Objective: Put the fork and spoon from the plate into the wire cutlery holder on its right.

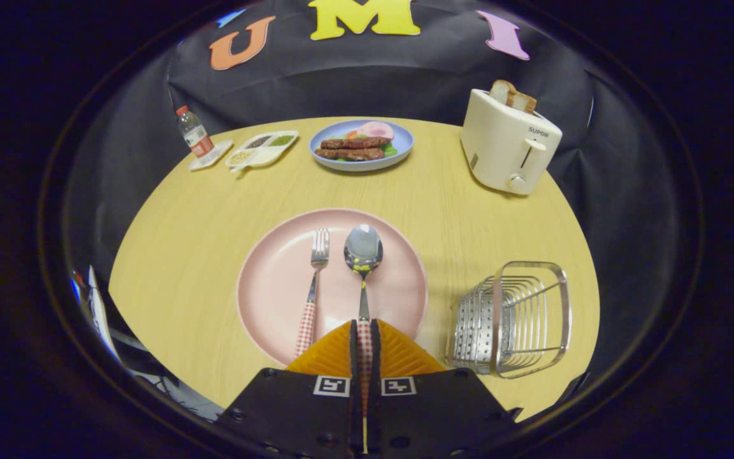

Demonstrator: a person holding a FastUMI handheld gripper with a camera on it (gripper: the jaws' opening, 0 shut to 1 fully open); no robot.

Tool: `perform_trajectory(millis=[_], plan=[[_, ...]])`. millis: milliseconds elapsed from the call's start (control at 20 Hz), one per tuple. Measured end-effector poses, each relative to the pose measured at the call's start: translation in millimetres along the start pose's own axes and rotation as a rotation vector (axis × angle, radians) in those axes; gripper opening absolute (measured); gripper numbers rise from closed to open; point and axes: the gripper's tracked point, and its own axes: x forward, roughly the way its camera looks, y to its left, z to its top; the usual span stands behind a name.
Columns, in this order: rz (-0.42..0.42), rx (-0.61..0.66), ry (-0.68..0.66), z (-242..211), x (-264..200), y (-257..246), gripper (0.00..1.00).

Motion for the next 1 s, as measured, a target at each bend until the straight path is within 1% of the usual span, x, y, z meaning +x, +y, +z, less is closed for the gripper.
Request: perform_trajectory(millis=[150, 300, 400, 500, 600, 700, 750, 900, 1000], plan=[[0.013, 0.026, 0.007, 24.3, -45.5, -17.8, 0.03], [-0.003, 0.057, 0.048, 35.6, -88.6, -51.6, 0.03], [-0.040, 0.047, 0.113, 29.8, -108.3, -79.6, 0.03], [-0.038, 0.065, 0.193, 17.3, -120.7, -93.6, 0.03], [-0.038, 0.095, 0.263, 3.1, -123.9, -104.2, 0.03], [-0.050, 0.109, 0.330, -8.8, -115.3, -112.6, 0.03], [-0.043, 0.131, 0.369, -14.1, -112.1, -112.6, 0.03], [-0.016, 0.191, 0.455, -21.8, -100.6, -113.7, 0.03], [-0.023, 0.232, 0.501, -21.3, -91.8, -116.9, 0.03]])
